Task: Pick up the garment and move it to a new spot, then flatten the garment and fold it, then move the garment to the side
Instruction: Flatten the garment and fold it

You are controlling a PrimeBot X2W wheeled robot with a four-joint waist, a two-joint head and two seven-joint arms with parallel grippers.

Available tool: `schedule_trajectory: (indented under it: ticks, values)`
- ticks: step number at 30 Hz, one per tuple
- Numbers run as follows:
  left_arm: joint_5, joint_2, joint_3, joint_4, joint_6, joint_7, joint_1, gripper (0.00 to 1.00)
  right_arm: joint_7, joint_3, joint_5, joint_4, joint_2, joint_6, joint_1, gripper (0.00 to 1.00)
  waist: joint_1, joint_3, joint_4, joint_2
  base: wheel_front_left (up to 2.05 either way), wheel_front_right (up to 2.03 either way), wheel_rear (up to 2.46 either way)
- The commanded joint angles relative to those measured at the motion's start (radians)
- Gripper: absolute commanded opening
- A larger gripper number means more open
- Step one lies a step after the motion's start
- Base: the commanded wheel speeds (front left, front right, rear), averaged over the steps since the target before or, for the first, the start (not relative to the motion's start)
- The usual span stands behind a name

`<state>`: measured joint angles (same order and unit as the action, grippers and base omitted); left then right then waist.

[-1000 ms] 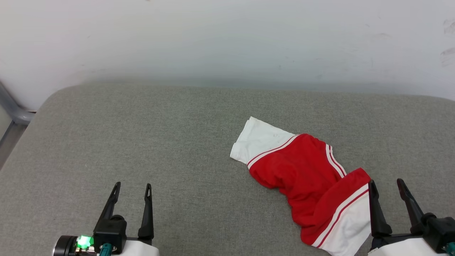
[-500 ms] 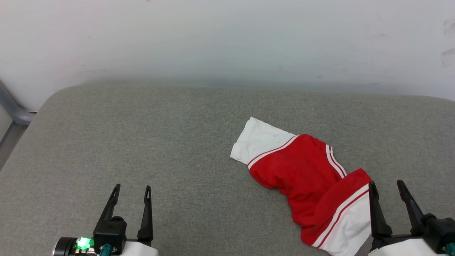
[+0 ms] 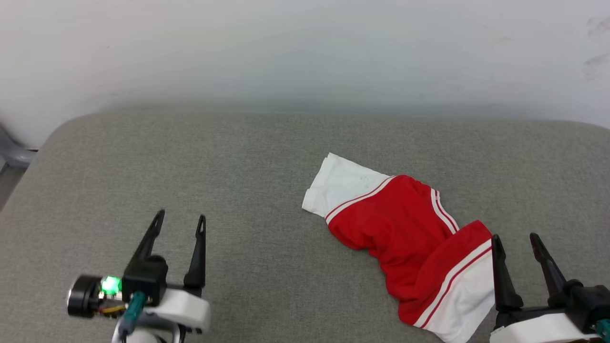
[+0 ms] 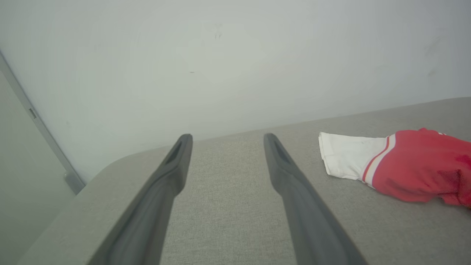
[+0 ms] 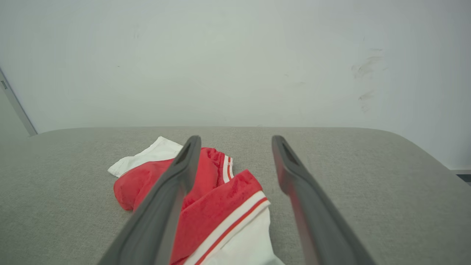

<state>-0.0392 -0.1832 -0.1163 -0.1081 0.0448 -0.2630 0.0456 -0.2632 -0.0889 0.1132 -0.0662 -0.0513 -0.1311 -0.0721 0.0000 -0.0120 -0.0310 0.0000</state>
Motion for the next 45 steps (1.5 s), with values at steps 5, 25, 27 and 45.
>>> schedule_trajectory:
  ticks: [5, 25, 27, 45]
  values:
    - [-0.005, -0.031, -0.008, -0.048, -0.072, -0.003, 0.158, 1.00, -0.002, 0.009, -0.008, 0.020, 0.002, 0.001, 0.042, 1.00, 0.0000, -0.041, 0.036, 0.0000, 0.00, 0.00, 0.00]
    - [-0.281, -0.187, -0.310, -0.313, -0.173, 0.320, 0.810, 1.00, -0.002, 0.020, 0.020, 0.087, 0.002, 0.001, 0.168, 1.00, 0.0000, -0.272, 0.184, 0.0000, 0.00, 0.00, 0.00]
    - [-0.327, -0.222, -0.374, -0.306, -0.173, 0.380, 0.894, 1.00, -0.002, 0.018, 0.025, 0.088, 0.002, 0.001, 0.182, 1.00, 0.0000, -0.296, 0.193, 0.0000, 0.00, 0.00, 0.00]
    - [-0.761, -0.315, -0.805, -0.406, -0.174, 1.004, 1.234, 1.00, -0.002, 0.036, 0.077, 0.109, 0.002, 0.001, 0.292, 1.00, 0.0000, -0.491, 0.272, 0.0000, 0.00, 0.00, 0.00]
